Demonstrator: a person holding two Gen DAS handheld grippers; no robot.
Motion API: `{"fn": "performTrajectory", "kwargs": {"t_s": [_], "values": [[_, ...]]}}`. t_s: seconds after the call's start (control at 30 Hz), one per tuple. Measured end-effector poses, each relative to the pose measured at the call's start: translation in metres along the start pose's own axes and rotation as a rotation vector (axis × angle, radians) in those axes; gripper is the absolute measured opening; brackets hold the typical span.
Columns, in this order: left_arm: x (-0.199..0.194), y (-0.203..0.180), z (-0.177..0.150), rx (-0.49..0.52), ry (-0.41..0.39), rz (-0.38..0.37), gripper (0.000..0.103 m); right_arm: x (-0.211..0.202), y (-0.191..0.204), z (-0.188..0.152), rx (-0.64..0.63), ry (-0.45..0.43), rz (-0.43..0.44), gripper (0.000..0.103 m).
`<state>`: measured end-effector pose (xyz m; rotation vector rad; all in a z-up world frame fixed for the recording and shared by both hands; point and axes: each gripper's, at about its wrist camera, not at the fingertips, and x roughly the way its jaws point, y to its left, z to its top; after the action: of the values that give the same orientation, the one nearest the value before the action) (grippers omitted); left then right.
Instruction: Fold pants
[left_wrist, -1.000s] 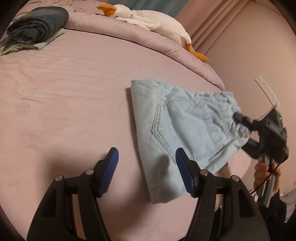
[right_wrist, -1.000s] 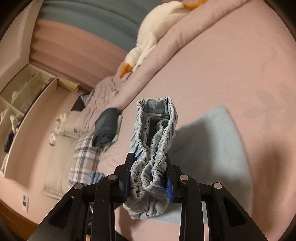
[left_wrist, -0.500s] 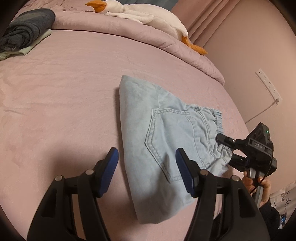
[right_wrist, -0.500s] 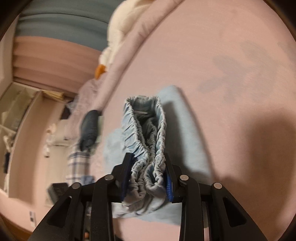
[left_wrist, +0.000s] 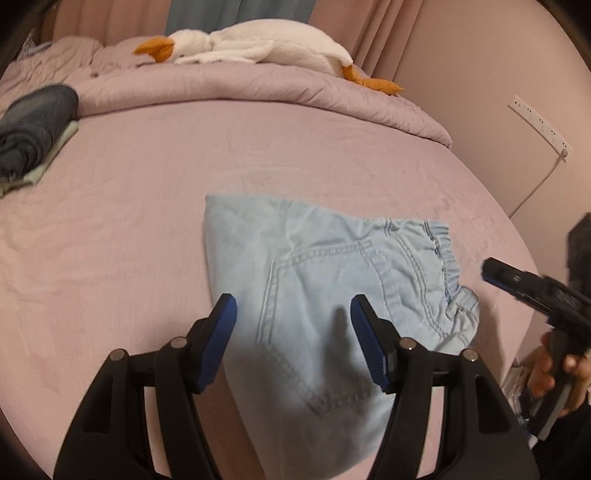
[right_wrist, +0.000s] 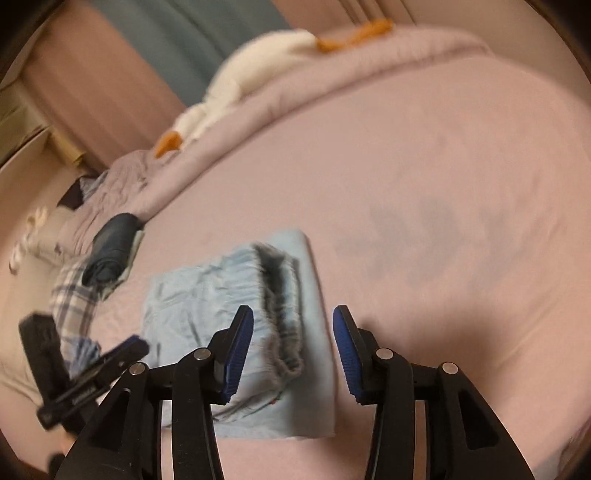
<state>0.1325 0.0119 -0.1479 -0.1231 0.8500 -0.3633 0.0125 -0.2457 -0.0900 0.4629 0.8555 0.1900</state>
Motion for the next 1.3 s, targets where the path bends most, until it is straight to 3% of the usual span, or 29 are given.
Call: {"fn": "performTrajectory", "kwargs": {"t_s": [0.1, 0.17, 0.27, 0.33, 0.43, 0.53, 0.8, 1.0, 1.13, 1.3], "values": [[0.006, -0.002, 0.004, 0.012, -0.023, 0.000, 0.063, -0.010, 0.025, -0.006, -0.151, -0.059, -0.010, 0.045], [0.014, -0.006, 0.009, 0.034, -0.026, 0.012, 0.062, -0.010, 0.041, -0.013, -0.237, -0.075, -0.018, 0.037], [0.023, -0.011, 0.015, 0.082, -0.025, 0.043, 0.059, 0.001, 0.056, -0.025, -0.339, -0.044, -0.038, 0.025], [0.032, -0.011, 0.018, 0.095, -0.007, 0.051, 0.058, 0.016, 0.055, -0.033, -0.369, 0.026, -0.079, 0.023], [0.048, -0.005, 0.017, 0.102, 0.056, 0.064, 0.059, 0.031, 0.045, -0.038, -0.365, 0.091, -0.105, 0.023], [0.050, -0.003, 0.015, 0.098, 0.060, 0.061, 0.059, 0.027, 0.043, -0.029, -0.357, 0.112, -0.087, 0.023], [0.012, 0.003, 0.000, 0.039, 0.040, -0.017, 0.058, 0.017, 0.065, 0.010, -0.331, 0.026, 0.009, 0.023], [-0.011, -0.004, -0.033, 0.023, 0.051, -0.075, 0.058, 0.061, 0.087, 0.023, -0.388, 0.078, -0.049, 0.023], [-0.004, -0.009, -0.061, 0.062, 0.107, -0.066, 0.057, 0.088, 0.074, 0.013, -0.346, 0.185, -0.099, 0.023], [-0.019, 0.008, -0.067, -0.016, 0.082, -0.126, 0.057, 0.080, 0.086, 0.018, -0.358, 0.205, -0.103, 0.023]]}}
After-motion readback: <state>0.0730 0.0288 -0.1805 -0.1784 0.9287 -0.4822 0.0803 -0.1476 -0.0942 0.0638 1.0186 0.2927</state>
